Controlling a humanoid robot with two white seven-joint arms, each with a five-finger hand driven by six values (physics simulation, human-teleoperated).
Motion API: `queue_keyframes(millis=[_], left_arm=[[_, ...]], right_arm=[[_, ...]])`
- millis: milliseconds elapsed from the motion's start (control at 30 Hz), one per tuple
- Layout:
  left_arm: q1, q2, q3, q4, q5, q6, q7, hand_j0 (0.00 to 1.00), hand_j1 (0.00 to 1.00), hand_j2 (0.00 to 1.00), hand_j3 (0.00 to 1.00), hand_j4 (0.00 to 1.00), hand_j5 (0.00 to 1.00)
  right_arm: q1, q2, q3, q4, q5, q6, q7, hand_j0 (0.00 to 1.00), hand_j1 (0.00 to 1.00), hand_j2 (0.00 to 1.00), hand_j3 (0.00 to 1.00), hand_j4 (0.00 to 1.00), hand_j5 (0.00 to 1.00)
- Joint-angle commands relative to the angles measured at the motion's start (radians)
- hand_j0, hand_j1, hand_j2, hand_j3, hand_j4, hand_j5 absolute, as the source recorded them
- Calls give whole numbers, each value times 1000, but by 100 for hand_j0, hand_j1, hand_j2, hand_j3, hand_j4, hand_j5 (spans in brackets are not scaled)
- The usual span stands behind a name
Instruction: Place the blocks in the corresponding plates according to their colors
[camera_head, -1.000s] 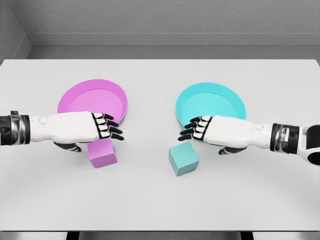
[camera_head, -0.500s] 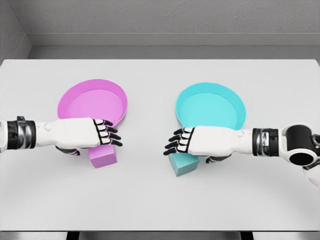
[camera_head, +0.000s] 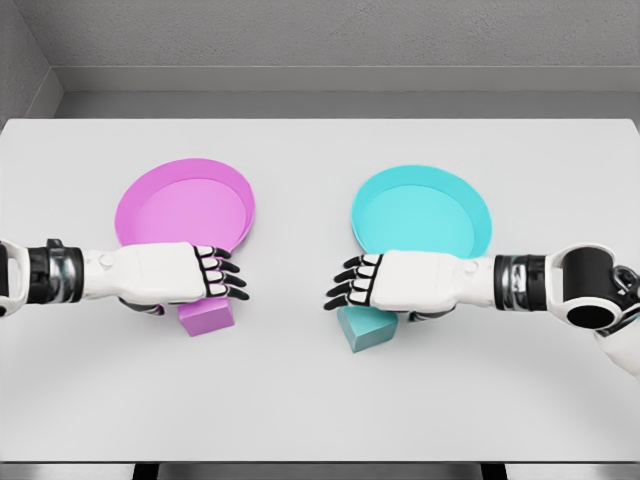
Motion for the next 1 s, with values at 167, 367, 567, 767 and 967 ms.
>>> queue_keyframes(millis=[167, 367, 567, 767, 967], left_arm=[[0, -4, -24, 0, -17, 2, 0, 100, 100, 100, 100, 100, 100], [0, -2, -23, 0, -17, 2, 0, 89, 89, 89, 89, 89, 89], [-2, 1, -23, 0, -18, 2, 0, 66, 66, 66, 66, 66, 66], [-3, -1, -23, 0, -17, 2, -1, 51, 51, 51, 51, 51, 51], [-23, -1, -19, -3, -6, 2, 0, 49, 49, 49, 49, 49, 49]], right_arm=[[-2, -1, 3, 0, 26, 3, 0, 100, 100, 100, 100, 100, 100], [-8, 2, 0, 2, 105, 3, 2, 100, 100, 100, 100, 100, 100], [-9, 19, 28, -1, 108, 3, 0, 100, 100, 100, 100, 100, 100], [-17, 31, 28, -1, 108, 3, 0, 100, 100, 100, 100, 100, 100], [-17, 32, 28, -1, 108, 3, 0, 100, 100, 100, 100, 100, 100]])
